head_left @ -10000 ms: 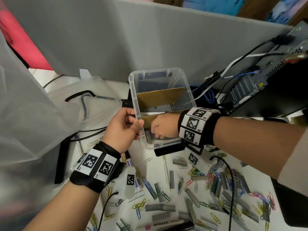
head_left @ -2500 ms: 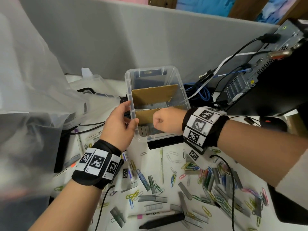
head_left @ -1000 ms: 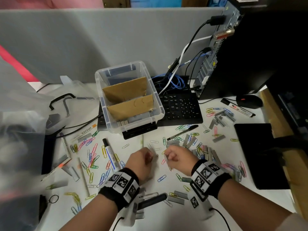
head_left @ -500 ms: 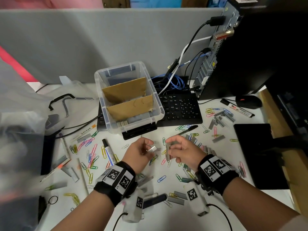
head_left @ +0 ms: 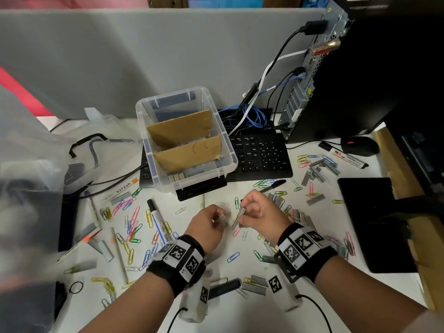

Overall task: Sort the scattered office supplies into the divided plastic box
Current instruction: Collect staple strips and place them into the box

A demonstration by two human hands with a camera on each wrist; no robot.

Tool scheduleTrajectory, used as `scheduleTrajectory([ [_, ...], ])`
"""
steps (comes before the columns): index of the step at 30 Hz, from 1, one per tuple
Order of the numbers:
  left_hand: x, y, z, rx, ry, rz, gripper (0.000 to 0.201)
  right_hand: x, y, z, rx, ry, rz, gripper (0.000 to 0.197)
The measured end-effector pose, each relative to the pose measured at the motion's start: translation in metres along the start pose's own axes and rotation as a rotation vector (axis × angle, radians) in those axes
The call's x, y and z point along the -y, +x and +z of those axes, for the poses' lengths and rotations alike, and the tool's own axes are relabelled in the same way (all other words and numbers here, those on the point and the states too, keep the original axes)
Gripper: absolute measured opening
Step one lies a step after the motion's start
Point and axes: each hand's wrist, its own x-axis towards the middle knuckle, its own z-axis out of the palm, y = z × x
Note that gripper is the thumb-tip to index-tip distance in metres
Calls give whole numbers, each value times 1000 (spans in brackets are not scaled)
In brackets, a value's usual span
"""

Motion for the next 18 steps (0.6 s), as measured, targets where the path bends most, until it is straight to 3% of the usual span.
scheduleTrajectory([
  [6,0,2,-4,34,424,3,41,5,1,-6,-31,100,54,24],
  [11,-2,-2,-7,13,531,28,38,21,-4,-20,-52,154,-12,23],
  [13,-6,-5,-9,-14,454,112,28,30,-7,-26,-63,160,-44,23],
  [15,-12,-9,-11,-23,226,195,14,38,-10,-32,-73,161,-77,22],
  [18,-22,-13,-15,-8,-150,181,11,46,-11,-37,-82,142,-129,24],
])
